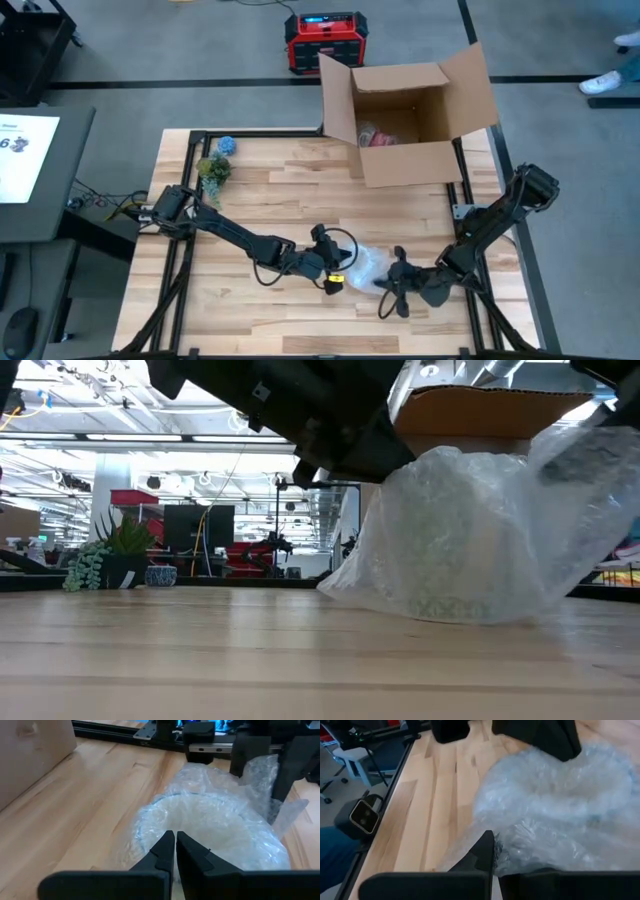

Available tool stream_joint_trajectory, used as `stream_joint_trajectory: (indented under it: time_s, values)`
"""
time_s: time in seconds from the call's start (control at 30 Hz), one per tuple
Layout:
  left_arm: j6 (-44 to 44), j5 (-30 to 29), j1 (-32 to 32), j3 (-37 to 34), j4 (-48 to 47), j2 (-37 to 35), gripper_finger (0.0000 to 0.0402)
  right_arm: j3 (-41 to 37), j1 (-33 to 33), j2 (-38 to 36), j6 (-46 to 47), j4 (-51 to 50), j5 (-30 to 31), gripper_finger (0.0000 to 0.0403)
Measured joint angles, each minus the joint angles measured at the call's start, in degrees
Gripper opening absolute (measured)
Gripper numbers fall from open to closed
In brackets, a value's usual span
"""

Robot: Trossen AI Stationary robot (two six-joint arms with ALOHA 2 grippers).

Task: Wrap mug
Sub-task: Wrap the white patterned mug in the bubble wrap

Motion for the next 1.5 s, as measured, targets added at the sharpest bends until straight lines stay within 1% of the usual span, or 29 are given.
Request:
stream_joint_trajectory:
  time_s: [0.27,0.47,0.67,0.9,1.0,1.27,1.5]
  values:
    - [0.77,0.12,0.00,-0.04,0.91,0.11,0.0000,0.00,-2.21,0.00,-2.23,1.34,-0.44,0.0000]
    - [1.35,-0.01,0.00,-0.04,2.16,0.92,0.0000,-0.04,-2.35,0.02,-5.77,5.33,-0.41,0.0000]
    - [2.16,-0.08,-0.29,-0.04,4.99,1.88,0.0000,-0.04,-2.37,0.02,-5.45,5.16,-0.30,0.0000]
    - [4.15,0.43,-0.81,-0.06,6.85,1.97,0.0000,0.00,-2.37,0.02,-2.70,2.98,-0.02,0.0000]
    - [3.75,0.49,-0.89,-0.06,6.99,1.97,0.0000,0.00,-2.26,0.02,-2.69,3.35,0.07,0.0000]
    - [6.66,0.55,-1.25,-0.06,7.11,1.97,0.0000,0.00,-2.42,0.02,-1.23,1.29,0.97,0.0000]
    - [6.03,0.27,-1.25,-0.04,5.09,1.78,0.0000,0.00,-2.32,0.02,-2.64,3.46,1.07,0.0000]
